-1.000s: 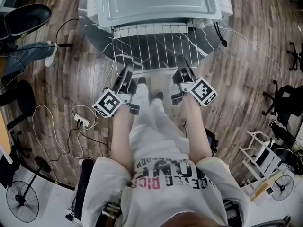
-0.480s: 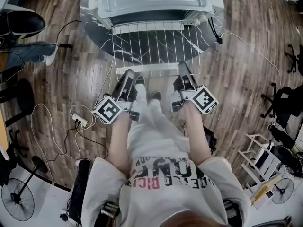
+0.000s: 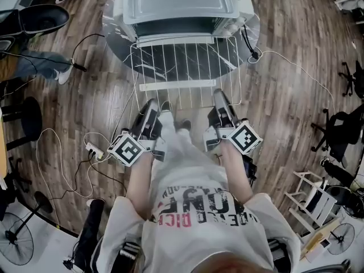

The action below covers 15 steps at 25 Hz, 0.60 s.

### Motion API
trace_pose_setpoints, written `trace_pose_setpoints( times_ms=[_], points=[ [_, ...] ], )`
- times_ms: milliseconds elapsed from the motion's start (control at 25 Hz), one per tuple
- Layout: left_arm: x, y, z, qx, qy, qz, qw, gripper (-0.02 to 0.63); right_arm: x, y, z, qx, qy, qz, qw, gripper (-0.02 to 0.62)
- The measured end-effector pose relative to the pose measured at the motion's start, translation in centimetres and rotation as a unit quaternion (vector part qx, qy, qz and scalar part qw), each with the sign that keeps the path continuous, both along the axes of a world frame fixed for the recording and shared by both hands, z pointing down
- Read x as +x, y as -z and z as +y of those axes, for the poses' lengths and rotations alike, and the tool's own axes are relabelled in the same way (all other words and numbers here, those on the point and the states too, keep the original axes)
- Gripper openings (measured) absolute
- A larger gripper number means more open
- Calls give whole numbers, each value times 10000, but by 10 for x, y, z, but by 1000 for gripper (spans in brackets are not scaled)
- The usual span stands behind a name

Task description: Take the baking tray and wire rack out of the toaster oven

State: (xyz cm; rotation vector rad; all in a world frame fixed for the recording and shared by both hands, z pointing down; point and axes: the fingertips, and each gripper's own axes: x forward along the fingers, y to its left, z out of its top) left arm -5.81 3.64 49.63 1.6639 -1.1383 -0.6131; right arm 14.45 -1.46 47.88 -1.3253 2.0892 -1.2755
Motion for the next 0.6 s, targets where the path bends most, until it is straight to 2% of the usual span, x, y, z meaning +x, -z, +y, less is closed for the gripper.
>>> trace_pose_setpoints(
  times_ms=[280,600],
  points=[
    [6,44,9,379,7,-51,9993,15,4,46,8,424,219,-126,9988,2],
    [2,73,-7,652,50,-26,9979,15,0,73,-5,623,355,-186,9973,2]
  ],
)
